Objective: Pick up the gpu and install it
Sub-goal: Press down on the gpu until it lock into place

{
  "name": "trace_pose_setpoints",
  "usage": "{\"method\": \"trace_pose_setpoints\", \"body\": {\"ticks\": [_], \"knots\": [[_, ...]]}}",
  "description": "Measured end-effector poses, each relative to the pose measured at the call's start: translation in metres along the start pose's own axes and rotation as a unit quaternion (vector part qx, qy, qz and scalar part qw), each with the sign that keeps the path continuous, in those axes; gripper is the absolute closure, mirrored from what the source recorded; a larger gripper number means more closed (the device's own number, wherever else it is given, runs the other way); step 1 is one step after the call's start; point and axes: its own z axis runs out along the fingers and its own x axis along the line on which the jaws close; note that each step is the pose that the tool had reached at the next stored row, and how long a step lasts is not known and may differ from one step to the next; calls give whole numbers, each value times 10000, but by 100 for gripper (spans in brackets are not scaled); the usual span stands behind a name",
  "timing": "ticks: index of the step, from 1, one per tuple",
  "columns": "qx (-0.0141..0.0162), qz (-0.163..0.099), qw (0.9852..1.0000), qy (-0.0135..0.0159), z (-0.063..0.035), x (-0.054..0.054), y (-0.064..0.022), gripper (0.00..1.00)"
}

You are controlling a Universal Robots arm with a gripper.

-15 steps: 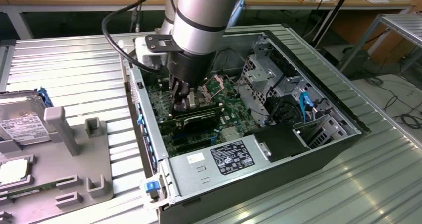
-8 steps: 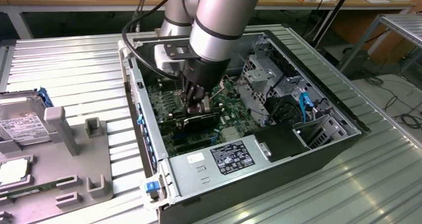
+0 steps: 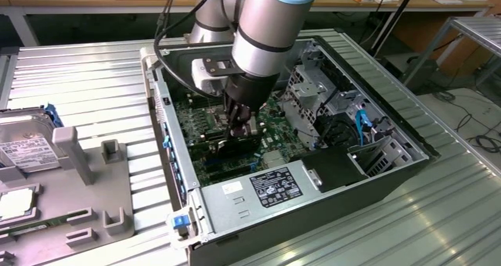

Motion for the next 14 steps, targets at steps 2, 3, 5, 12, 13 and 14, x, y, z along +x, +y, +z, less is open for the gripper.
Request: {"method": "trace_pose_setpoints", "body": {"ticks": [2, 3, 5, 12, 13, 14], "knots": [[32, -10, 10000, 2, 9, 2, 28, 89], [39, -14, 10000, 1, 13, 3, 45, 89], [39, -22, 10000, 1, 14, 4, 55, 89], [125, -29, 9999, 1, 54, 8, 122, 89], [128, -29, 9999, 2, 56, 8, 136, 89], [131, -29, 9999, 2, 57, 9, 148, 89]]}}
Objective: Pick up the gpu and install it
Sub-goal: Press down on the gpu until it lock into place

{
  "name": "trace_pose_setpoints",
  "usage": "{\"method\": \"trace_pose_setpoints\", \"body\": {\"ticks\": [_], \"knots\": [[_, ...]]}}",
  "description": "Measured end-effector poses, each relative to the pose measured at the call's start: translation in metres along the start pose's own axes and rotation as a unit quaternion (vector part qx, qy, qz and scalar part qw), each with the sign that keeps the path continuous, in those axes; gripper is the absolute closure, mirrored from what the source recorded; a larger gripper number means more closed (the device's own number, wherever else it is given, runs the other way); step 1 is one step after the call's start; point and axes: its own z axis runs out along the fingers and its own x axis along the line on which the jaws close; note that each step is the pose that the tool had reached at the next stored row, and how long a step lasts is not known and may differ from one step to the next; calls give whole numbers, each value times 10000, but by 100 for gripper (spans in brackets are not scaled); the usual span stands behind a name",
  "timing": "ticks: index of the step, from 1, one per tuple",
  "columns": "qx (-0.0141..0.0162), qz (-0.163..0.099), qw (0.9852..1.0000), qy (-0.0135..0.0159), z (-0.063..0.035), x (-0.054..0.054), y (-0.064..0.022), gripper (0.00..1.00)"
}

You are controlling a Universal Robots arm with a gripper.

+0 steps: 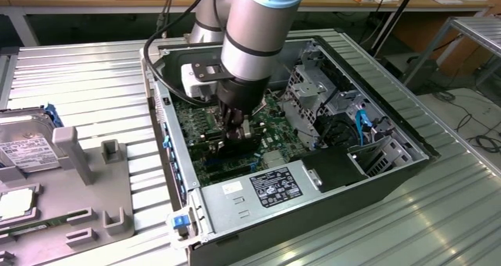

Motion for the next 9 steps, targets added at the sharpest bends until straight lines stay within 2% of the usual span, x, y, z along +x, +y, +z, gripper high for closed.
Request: {"method": "trace_pose_setpoints", "body": {"ticks": [2, 9], "knots": [[4, 1, 10000, 0, 3, 0, 33, 89], [5, 0, 10000, 3, 20, 2, 32, 89]]}}
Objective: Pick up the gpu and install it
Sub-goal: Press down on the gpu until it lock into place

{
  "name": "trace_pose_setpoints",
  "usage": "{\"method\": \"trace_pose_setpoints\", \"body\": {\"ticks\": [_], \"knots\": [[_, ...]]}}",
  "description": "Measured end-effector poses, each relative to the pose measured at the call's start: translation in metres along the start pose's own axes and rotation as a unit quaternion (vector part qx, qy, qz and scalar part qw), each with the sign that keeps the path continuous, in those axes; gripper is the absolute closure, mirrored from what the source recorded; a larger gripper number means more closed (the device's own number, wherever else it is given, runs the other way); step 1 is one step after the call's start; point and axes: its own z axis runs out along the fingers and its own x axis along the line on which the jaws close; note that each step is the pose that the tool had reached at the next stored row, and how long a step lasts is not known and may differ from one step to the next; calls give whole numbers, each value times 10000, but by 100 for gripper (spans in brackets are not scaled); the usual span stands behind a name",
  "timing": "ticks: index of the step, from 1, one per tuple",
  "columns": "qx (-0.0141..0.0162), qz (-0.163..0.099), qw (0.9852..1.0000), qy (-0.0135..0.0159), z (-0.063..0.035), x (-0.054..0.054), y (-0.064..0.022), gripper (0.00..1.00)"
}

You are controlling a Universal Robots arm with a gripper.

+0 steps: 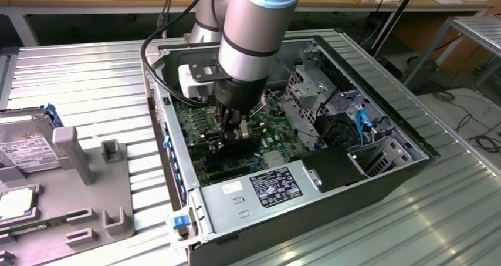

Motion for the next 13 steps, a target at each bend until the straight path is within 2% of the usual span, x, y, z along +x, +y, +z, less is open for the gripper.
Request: {"method": "trace_pose_setpoints", "body": {"ticks": [5, 7, 13], "knots": [[2, -1, 10000, -3, 7, 0, 0, 89], [13, 0, 10000, -6, 28, 0, 1, 89], [7, 0, 10000, -9, 11, -1, 2, 89]]}}
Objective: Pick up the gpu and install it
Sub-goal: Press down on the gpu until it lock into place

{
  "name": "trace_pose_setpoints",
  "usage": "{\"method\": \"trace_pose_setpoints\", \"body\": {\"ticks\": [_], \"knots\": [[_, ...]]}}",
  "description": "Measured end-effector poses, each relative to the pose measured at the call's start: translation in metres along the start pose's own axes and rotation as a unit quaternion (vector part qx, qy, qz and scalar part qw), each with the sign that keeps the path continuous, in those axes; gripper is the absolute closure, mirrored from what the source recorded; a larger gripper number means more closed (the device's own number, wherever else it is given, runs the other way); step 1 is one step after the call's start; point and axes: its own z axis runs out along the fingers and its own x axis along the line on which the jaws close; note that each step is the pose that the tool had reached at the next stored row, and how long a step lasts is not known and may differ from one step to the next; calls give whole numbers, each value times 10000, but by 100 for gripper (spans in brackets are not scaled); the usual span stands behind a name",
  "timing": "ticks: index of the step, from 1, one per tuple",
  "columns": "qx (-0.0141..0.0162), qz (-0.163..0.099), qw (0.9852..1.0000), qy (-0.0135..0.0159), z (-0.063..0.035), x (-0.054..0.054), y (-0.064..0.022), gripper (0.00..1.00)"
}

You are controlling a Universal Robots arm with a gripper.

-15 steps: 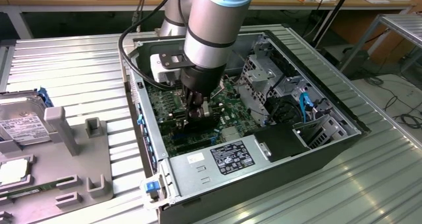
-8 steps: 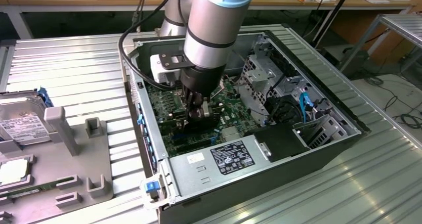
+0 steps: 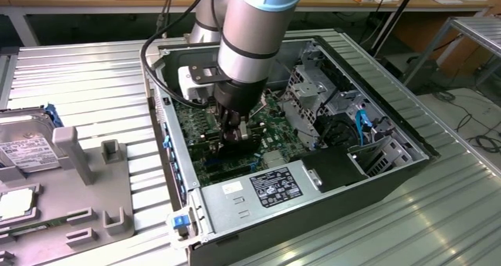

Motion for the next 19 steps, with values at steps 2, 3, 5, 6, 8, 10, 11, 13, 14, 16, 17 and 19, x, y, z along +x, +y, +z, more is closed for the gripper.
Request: {"method": "trace_pose_setpoints", "body": {"ticks": [2, 3, 5, 6, 8, 10, 11, 13, 14, 16, 17, 19], "knots": [[-23, 1, 10000, 7, -56, -2, 3, 89], [-31, 2, 10000, 5, -78, -4, 4, 89], [-36, 2, 10000, 6, -135, -6, 7, 89], [-35, 2, 10000, 5, -138, -8, 12, 89], [-36, 2, 10000, 6, -138, -13, 54, 89], [-39, -1, 10000, 6, -135, -13, 87, 89], [-48, -7, 10000, 7, -135, -15, 110, 89], [-67, -18, 10000, 7, -135, -23, 149, 89], [-74, -26, 10000, 8, -137, -32, 175, 89], [-128, -68, 9999, 11, -144, -79, 267, 89], [-142, -80, 9999, 11, -142, -94, 290, 89], [-183, -106, 9998, 13, -143, -128, 334, 89]]}}
